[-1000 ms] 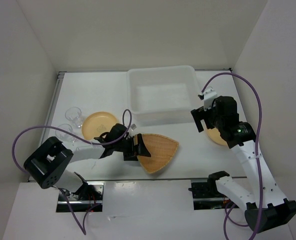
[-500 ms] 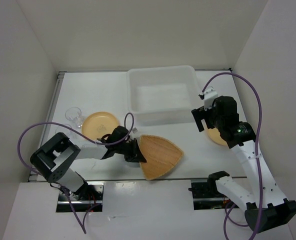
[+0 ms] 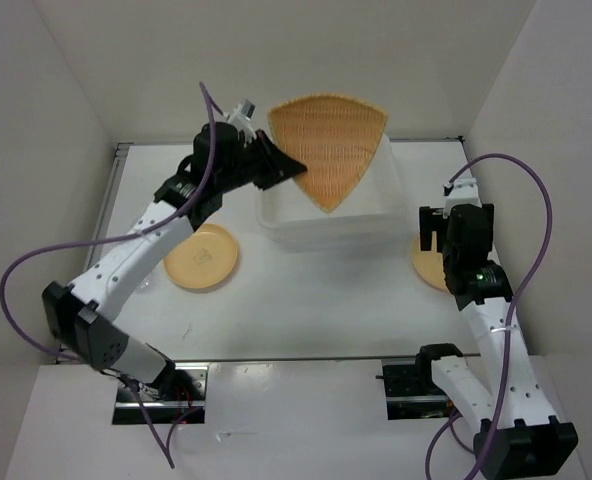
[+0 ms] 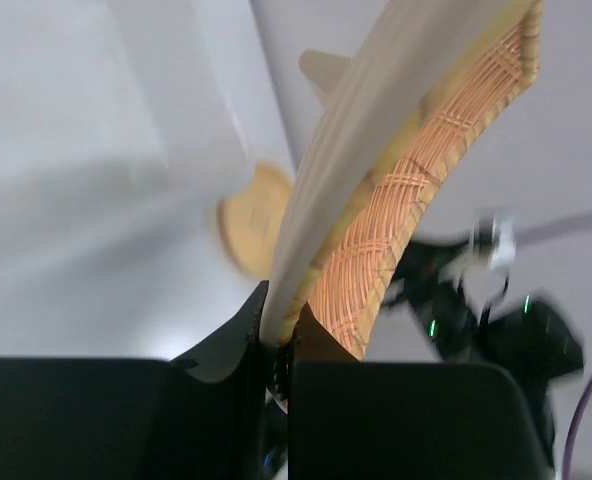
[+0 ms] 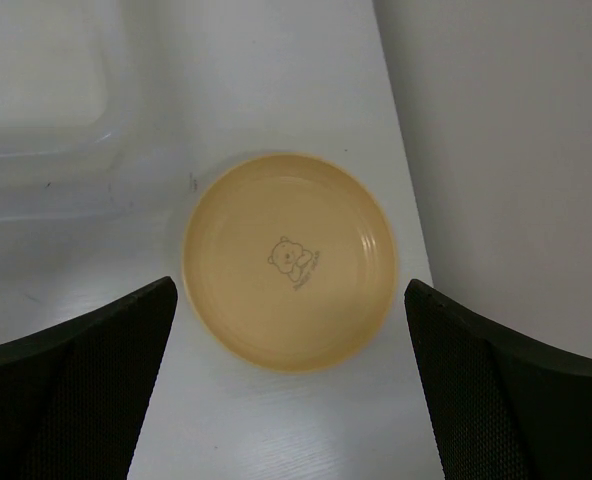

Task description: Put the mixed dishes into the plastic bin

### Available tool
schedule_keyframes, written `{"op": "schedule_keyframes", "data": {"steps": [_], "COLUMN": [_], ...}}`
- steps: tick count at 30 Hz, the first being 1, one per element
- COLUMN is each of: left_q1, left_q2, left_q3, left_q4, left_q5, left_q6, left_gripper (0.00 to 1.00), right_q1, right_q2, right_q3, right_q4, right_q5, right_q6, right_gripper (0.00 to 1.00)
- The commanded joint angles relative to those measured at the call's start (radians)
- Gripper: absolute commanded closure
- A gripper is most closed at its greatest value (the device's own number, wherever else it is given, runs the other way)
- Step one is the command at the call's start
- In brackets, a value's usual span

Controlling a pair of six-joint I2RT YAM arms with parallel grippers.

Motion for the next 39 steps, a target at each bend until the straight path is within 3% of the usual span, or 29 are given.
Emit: {"op": "schedule_keyframes", "data": {"steps": [1, 6, 8, 10, 15, 23, 24, 25, 26, 28, 29, 30, 31, 33, 39], "left_q1": [0.054, 0.074, 0.051, 0.031, 0.008, -0.012, -0.012, -0.012, -0.012, -0.023, -0.023, -0.023, -0.012, -0.023, -0.032], "left_q2": [0.248, 0.590, 0.658, 0.753, 0.882, 1.106, 1.146, 1.171, 1.228, 1.313, 1.439, 1.427, 1.412, 1.445, 1.461], "left_q3": [0.116, 0.363, 0.464, 0.589, 0.696, 1.050, 1.088, 1.134, 1.188, 1.448, 1.584, 1.698, 1.590, 1.695, 1.694], "left_q4": [0.017, -0.028, -0.067, -0.122, -0.089, -0.287, -0.323, -0.347, -0.373, -0.501, -0.556, -0.577, -0.537, -0.581, -0.646], "left_q5": [-0.095, -0.137, -0.165, -0.217, -0.256, -0.247, -0.247, -0.247, -0.247, -0.247, -0.247, -0.192, -0.164, -0.199, -0.199], "left_q6": [-0.081, -0.300, -0.383, -0.397, -0.463, -0.472, -0.460, -0.460, -0.443, -0.432, -0.432, -0.446, -0.446, -0.468, -0.468], "left_gripper": [1.00, 1.00, 1.00, 1.00, 1.00, 1.00, 0.98, 0.86, 0.83, 0.80, 0.78, 0.75, 0.76, 0.85, 0.85], "right_q1": [-0.029, -0.029, -0.029, -0.029, -0.019, -0.010, -0.010, -0.010, -0.010, -0.010, -0.010, -0.010, -0.010, -0.010, -0.010], "right_q2": [-0.050, -0.102, -0.118, -0.141, -0.150, -0.159, -0.159, -0.159, -0.159, -0.159, -0.159, -0.159, -0.159, -0.159, -0.159], "right_q3": [-0.027, -0.045, -0.045, -0.045, -0.054, -0.054, -0.054, -0.054, -0.054, -0.054, -0.054, -0.054, -0.054, -0.054, -0.054], "right_q4": [0.116, 0.137, 0.137, 0.148, 0.157, 0.157, 0.157, 0.157, 0.157, 0.157, 0.157, 0.157, 0.157, 0.157, 0.157], "right_q5": [0.063, 0.076, 0.086, 0.086, 0.086, 0.086, 0.086, 0.086, 0.086, 0.086, 0.086, 0.086, 0.086, 0.086, 0.086], "right_q6": [0.033, 0.021, 0.021, 0.021, 0.021, 0.021, 0.021, 0.021, 0.021, 0.021, 0.021, 0.021, 0.021, 0.021, 0.021], "right_gripper": [0.01, 0.01, 0.01, 0.01, 0.01, 0.01, 0.01, 0.01, 0.01, 0.01, 0.01, 0.01, 0.01, 0.01, 0.01]}}
